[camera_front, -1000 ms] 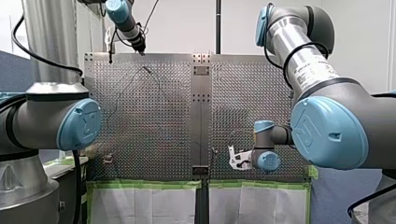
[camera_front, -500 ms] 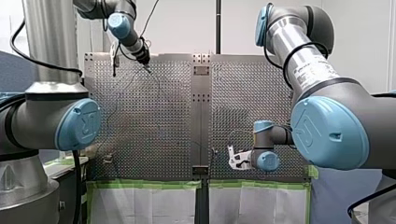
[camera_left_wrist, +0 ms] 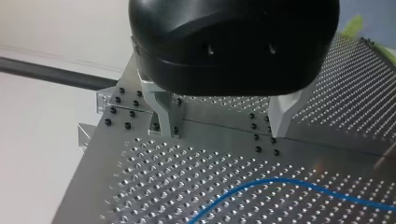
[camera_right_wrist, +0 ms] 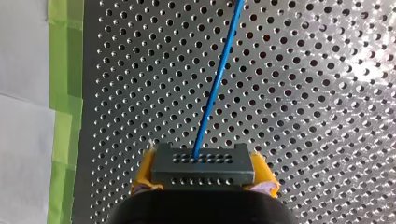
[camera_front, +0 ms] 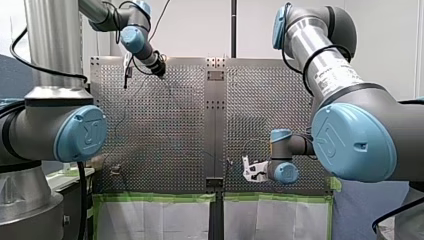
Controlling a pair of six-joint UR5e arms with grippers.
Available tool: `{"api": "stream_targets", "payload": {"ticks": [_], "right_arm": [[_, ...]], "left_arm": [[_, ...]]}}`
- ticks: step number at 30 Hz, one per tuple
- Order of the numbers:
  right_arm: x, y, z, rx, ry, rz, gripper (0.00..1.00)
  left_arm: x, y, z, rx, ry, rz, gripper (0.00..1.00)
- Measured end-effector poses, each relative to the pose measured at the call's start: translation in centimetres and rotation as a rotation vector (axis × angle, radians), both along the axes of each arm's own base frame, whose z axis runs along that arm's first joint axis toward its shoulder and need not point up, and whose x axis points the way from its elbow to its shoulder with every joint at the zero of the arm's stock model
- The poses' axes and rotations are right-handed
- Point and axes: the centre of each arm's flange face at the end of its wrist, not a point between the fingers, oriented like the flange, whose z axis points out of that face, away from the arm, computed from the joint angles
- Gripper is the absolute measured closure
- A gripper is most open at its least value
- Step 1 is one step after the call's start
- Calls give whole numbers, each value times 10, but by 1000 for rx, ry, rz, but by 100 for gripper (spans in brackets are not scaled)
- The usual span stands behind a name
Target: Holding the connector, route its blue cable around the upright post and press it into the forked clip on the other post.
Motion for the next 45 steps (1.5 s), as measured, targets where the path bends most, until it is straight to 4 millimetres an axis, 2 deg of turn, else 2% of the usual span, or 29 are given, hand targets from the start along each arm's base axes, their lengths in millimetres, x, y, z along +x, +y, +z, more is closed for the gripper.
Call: {"api": "stream_targets", "payload": {"ticks": [5,15,28,37,45], "right_arm": [[1,0,0,-1,-2,3,56],[1,0,1,-2,-4,3,56],[-2,-3,1,-4,-5,-3,56],[-2,-3,1,-7,-6,-4,56],[-4,-6,1,-8,-13,-8,56]], "left_arm": [[1,-6,-3,40,-36,-12,0],[17,-18,-28,136,-71,1,0],[26,-26,-25,238,-178,67,0],[40,-38,-46,310,-193,100,0],[45,-39,-49,370,-215,150,0]]}}
